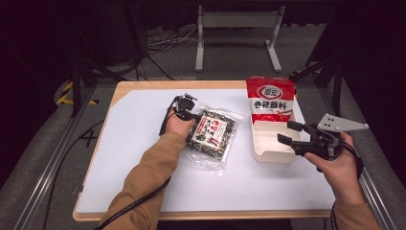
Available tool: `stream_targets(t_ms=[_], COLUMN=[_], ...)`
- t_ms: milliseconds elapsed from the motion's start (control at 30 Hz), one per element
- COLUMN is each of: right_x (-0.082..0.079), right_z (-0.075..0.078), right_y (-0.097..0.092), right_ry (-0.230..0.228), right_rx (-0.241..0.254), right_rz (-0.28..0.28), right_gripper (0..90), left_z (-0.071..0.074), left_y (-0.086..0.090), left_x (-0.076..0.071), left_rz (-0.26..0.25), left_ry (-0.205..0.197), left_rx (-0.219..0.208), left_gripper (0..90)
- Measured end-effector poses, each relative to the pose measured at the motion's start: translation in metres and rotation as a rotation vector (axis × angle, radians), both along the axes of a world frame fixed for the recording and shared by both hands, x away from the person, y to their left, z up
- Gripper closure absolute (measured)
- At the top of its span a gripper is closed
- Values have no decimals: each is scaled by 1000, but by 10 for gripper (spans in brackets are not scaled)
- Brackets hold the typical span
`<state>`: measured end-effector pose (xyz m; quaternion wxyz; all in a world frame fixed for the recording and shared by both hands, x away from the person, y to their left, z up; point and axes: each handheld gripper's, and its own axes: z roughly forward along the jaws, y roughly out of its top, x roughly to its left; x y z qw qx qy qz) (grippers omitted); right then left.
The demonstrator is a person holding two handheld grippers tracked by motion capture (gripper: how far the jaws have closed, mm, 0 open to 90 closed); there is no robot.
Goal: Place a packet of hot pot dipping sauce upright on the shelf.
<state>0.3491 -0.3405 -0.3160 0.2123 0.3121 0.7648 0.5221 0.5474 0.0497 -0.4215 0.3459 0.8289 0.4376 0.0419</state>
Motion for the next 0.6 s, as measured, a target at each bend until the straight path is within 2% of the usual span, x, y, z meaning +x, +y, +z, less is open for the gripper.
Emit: stream_targets(t_ms=[67,300,433,600], right_x=[0,0,1,2], right_z=[0,0,1,2], right_y=[0,0,2,4], right_ry=[-2,-3,-6,-9], right_rx=[0,-1,-2,-3], right_rz=[0,0,3,8], right_gripper=[362,362,362,362], left_z=[2,18,35,52], left_y=[2,10,17,24], left_x=[0,-7,-16,-29], left_rz=[1,3,-5,-13], left_ry=[1,-43,-90,-170], left_rx=[-9,-38,-51,-62], left_gripper=[880,886,888,888])
